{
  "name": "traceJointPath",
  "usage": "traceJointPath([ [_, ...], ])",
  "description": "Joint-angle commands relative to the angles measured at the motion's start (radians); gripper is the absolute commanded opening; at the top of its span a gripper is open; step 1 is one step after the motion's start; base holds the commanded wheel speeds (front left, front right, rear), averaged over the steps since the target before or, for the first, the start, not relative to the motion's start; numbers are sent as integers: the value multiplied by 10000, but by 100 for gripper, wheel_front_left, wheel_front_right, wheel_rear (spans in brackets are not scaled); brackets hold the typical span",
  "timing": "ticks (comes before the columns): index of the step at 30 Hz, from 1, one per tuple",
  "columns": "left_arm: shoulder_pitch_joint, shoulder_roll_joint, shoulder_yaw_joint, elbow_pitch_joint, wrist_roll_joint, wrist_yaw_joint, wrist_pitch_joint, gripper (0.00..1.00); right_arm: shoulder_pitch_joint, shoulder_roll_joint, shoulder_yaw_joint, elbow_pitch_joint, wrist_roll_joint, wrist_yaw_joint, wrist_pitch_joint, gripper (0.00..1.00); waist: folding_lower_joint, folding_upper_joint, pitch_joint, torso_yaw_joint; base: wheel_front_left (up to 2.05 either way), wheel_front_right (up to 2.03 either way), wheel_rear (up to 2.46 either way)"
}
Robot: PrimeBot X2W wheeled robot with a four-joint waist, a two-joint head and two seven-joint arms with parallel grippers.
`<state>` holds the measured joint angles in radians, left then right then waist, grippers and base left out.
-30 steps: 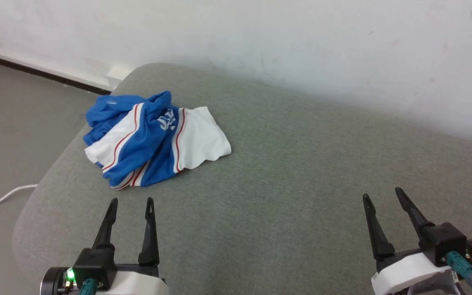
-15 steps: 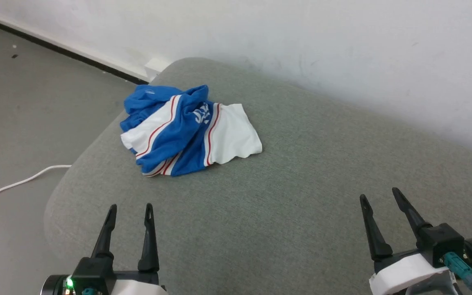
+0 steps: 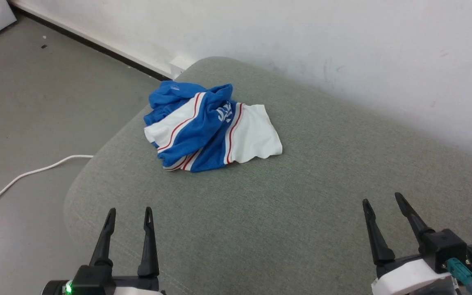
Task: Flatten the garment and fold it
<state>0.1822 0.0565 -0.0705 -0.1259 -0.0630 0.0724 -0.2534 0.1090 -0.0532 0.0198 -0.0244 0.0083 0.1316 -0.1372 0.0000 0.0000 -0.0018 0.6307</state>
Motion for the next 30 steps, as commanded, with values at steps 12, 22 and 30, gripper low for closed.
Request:
traceJointPath([
  [12,142,91,-8,-41,-52,-10,-84,100,191,30,-10,44,77,-9,-107,100,0,0,-132,126,0,0,0],
  [22,-889,146,-236,-1672,-1514,-579,1378,100,236,30,-273,-391,82,-9,122,100,0,0,32,49,0,0,0],
  [30,-5334,1506,222,-2131,-2260,-1348,4789,100,3,30,-572,-1393,-326,-9,732,100,0,0,872,-349,0,0,0],
])
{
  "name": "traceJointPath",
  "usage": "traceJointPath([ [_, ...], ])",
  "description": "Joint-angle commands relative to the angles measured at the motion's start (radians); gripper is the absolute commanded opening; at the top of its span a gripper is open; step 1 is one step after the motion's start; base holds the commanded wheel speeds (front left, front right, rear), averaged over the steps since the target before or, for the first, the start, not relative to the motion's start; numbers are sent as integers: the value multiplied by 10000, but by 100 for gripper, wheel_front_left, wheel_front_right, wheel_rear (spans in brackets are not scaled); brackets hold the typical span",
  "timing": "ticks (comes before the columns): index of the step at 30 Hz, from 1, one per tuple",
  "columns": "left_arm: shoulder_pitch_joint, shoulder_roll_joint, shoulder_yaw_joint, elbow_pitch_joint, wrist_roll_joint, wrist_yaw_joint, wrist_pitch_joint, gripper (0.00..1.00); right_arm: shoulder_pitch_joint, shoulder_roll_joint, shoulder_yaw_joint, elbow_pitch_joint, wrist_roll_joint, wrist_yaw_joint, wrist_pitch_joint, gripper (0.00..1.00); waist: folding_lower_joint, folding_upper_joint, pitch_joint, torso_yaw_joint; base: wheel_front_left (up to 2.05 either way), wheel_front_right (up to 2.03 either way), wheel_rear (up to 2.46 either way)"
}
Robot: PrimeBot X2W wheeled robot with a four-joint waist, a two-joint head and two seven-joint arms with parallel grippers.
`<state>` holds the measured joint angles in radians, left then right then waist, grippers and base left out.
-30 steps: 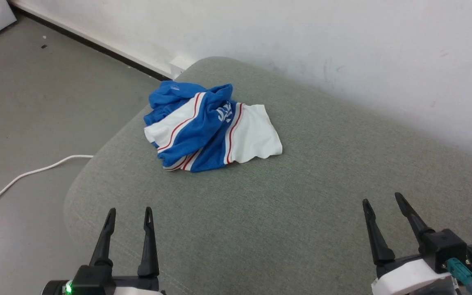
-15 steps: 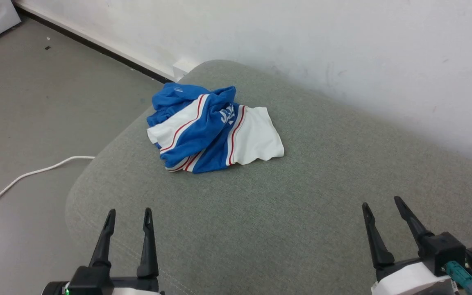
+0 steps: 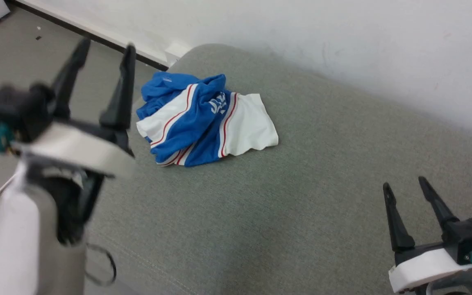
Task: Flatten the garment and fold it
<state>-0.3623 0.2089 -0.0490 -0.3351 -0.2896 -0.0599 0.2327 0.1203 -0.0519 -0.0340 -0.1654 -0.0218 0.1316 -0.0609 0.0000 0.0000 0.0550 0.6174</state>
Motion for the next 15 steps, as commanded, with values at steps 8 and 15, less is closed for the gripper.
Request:
traceJointPath([
  [8,-3398,996,-10,3115,-1010,-490,1835,100,-517,17,125,-881,-499,-9,606,100,0,0,1434,-923,0,0,0],
  [15,-5112,1807,-544,5301,-1686,-660,3332,100,-811,17,222,-1489,-908,-9,1001,100,0,0,2460,-1662,0,0,0],
])
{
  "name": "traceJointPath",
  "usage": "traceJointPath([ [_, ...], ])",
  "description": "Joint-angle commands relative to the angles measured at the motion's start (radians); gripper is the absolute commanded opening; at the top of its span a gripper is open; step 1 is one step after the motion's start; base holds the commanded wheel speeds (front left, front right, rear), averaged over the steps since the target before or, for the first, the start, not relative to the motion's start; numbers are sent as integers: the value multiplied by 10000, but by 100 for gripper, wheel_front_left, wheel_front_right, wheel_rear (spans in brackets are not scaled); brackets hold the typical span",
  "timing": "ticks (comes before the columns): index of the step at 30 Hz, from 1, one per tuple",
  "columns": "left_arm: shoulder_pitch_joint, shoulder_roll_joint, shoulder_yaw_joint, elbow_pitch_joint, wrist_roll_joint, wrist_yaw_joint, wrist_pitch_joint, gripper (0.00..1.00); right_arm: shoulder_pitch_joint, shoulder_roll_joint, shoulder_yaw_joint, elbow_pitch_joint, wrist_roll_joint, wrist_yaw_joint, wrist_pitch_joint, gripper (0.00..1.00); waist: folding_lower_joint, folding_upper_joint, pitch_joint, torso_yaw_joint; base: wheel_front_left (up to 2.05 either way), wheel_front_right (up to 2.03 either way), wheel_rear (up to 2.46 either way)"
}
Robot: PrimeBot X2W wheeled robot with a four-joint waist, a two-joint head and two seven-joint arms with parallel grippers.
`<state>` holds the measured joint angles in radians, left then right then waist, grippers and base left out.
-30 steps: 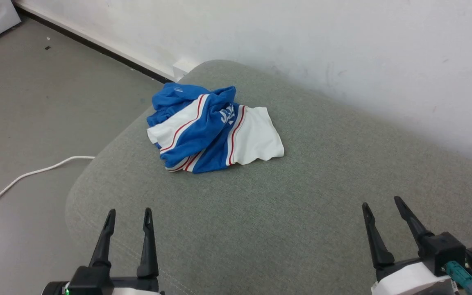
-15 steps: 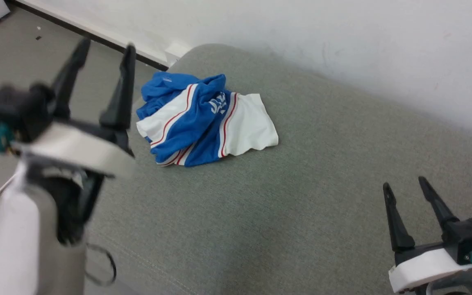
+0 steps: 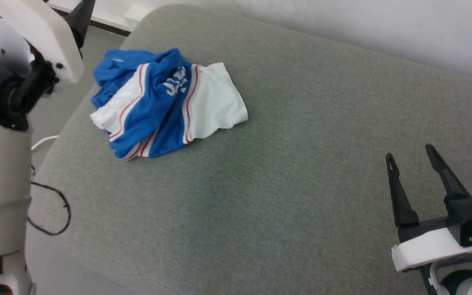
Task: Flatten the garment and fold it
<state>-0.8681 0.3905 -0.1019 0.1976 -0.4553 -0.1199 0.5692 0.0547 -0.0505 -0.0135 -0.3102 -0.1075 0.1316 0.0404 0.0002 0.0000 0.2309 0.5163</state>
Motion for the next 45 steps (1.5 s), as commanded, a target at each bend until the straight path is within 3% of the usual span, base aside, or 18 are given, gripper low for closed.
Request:
traceJointPath([
  [1,-191,115,-124,205,-214,-75,210,100,-206,3,9,-146,-119,-9,39,100,-2,0,848,-756,0,0,0],
  [7,-571,651,-344,1163,-1210,-101,1301,100,-620,3,6,-897,-489,-9,375,100,-2,0,1727,-1396,0,0,0],
  [12,-252,1058,-506,1892,-1426,-58,2346,100,-787,-50,-92,-1264,-602,-9,587,100,-2,0,2148,-1820,0,0,0],
  [23,937,1394,-306,2125,-2002,1196,4772,100,-677,-170,-196,-1639,-457,-9,750,100,-2,0,2489,-2386,0,0,0],
  [24,1026,1455,-279,2033,-1969,1295,4793,74,-679,-172,-176,-1643,-447,-9,757,100,-2,0,2494,-2424,0,0,0],
  [25,1119,1526,-276,1930,-1895,1349,4735,30,-683,-174,-160,-1641,-437,-9,761,100,-2,0,2493,-2460,0,0,0],
  [26,1213,1597,-285,1847,-1821,1364,4658,0,-684,-176,-147,-1634,-428,-9,762,100,-2,0,2486,-2486,0,0,0],
  [35,1517,1852,-124,1420,-1829,1265,4163,0,-727,-166,-175,-1433,-346,-9,697,100,-2,0,2100,-2463,0,0,0],
  [45,796,1899,364,516,-2267,1152,3736,0,-519,-22,-99,-571,49,-9,110,100,-2,0,363,-2391,0,0,0],
])
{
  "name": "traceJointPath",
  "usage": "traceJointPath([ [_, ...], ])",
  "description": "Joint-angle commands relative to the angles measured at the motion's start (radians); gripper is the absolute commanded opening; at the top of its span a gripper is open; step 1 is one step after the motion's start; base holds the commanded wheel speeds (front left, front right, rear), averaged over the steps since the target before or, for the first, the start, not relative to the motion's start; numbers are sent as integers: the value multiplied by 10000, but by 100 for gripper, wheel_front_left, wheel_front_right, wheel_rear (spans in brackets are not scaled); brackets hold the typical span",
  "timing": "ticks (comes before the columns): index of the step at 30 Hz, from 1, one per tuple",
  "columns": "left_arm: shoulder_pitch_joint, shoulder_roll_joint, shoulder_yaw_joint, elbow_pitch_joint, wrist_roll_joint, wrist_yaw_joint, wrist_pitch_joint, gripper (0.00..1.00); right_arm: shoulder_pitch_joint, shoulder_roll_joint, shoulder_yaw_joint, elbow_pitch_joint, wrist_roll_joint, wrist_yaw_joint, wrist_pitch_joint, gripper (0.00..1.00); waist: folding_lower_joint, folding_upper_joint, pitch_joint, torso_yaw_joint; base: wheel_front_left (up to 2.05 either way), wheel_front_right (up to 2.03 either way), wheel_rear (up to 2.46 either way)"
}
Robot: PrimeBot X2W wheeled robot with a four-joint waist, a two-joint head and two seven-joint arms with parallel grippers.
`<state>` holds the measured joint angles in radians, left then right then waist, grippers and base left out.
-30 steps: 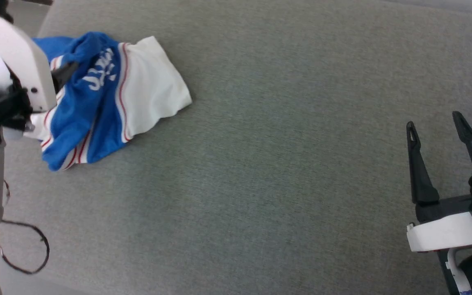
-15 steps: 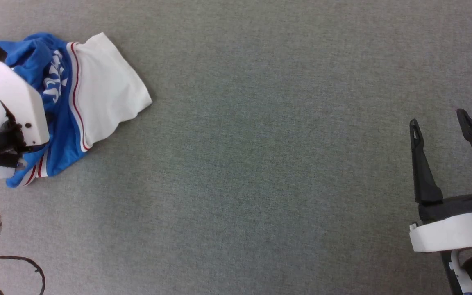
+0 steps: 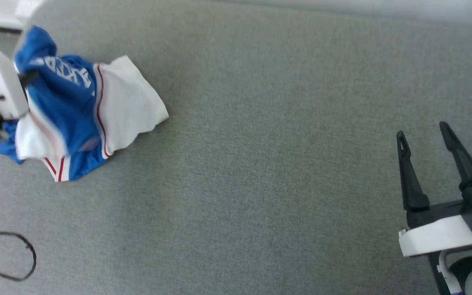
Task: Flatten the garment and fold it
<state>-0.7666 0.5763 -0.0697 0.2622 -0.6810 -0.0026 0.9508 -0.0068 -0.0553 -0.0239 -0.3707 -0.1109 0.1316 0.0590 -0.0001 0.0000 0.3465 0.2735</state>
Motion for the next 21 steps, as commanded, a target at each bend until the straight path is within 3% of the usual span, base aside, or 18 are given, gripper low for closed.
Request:
traceJointPath([
  [1,-355,29,71,-253,-4,-37,-200,0,151,34,-32,131,135,-9,-149,100,1,0,-1009,32,0,0,0],
  [11,-2293,-554,-7,-753,296,-57,-1543,0,877,48,-441,857,1149,-9,-722,100,1,0,-2588,-200,0,0,0],
  [21,-4828,-2287,-396,-724,53,415,-2258,0,1200,50,-714,1275,1676,-9,-1160,100,1,0,-3245,-1000,0,0,0],
])
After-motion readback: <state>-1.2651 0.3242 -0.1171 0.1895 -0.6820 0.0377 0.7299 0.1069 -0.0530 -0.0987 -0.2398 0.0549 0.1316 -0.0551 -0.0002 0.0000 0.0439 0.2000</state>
